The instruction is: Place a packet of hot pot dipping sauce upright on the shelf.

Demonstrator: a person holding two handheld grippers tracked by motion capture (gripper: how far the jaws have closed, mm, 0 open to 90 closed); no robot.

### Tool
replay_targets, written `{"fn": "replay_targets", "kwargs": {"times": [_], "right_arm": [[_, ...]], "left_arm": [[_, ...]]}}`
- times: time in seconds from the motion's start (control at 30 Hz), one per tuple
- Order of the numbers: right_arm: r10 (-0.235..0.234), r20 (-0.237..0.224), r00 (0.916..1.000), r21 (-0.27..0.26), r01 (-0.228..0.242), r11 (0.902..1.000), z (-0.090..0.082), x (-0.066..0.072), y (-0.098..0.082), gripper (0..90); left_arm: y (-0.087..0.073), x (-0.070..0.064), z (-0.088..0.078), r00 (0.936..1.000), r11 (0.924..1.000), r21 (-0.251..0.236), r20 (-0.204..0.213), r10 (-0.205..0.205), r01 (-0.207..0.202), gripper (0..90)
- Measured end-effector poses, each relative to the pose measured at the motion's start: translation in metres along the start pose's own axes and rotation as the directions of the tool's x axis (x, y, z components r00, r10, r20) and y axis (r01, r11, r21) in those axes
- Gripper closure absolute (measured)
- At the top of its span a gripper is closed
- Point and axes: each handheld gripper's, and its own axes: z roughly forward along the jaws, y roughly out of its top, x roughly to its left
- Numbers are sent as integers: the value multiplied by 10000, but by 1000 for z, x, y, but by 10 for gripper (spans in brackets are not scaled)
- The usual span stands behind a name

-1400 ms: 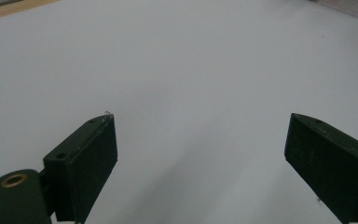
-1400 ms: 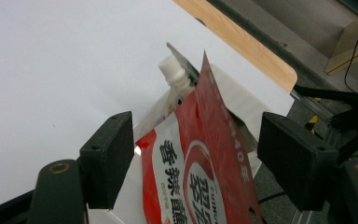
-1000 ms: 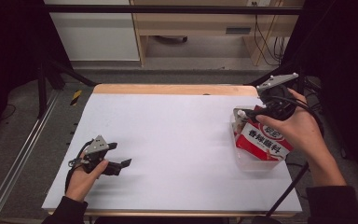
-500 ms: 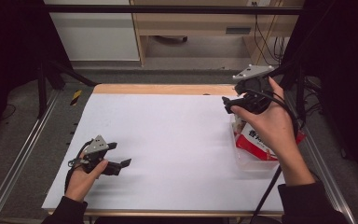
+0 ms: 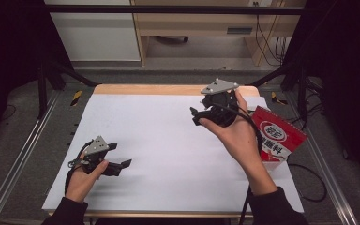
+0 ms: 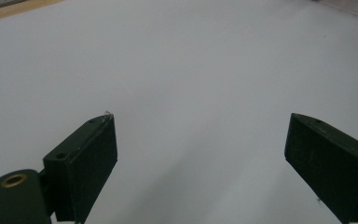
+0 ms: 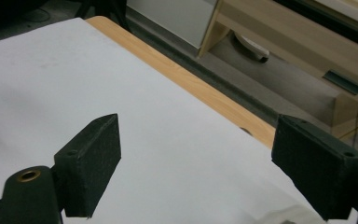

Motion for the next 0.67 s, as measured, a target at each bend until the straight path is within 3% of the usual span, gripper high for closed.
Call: {"fn": "replay_targets", "kwargs": {"times": [0.5, 0.67], "right_arm": [[299, -843, 9960, 395, -267, 9989, 56, 42, -61, 144], [767, -1056, 9915, 553, -711, 9959, 78, 53, -85, 136]], "left_arm": [[-1, 0, 0, 9999, 10000, 72, -144, 33, -32, 88], [-2, 1, 1, 9998, 9999, 98, -188, -32, 34, 87]]}}
